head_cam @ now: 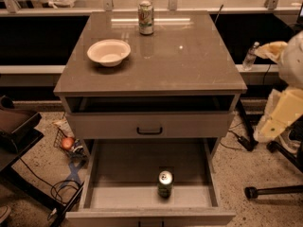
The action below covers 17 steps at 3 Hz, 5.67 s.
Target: Pick green can from middle drawer and place on counter
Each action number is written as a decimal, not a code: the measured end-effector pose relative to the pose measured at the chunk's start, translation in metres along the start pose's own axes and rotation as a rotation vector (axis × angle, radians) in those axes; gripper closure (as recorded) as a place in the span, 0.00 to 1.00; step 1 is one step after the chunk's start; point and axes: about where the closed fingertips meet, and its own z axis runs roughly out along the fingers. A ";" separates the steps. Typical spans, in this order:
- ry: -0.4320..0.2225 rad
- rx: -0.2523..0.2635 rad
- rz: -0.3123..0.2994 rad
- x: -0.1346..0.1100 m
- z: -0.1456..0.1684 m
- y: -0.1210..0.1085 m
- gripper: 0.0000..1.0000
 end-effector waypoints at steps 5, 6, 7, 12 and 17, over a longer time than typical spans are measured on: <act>-0.517 -0.034 0.066 0.043 0.185 0.055 0.00; -0.629 -0.078 0.139 0.049 0.253 0.089 0.00; -0.727 -0.086 0.181 0.053 0.306 0.114 0.00; -0.802 -0.231 0.198 0.056 0.481 0.117 0.00; -0.873 -0.286 0.152 0.026 0.457 0.128 1.00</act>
Offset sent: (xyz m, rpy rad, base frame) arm 0.0306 -0.0093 -0.1272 0.4471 -0.2820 0.1473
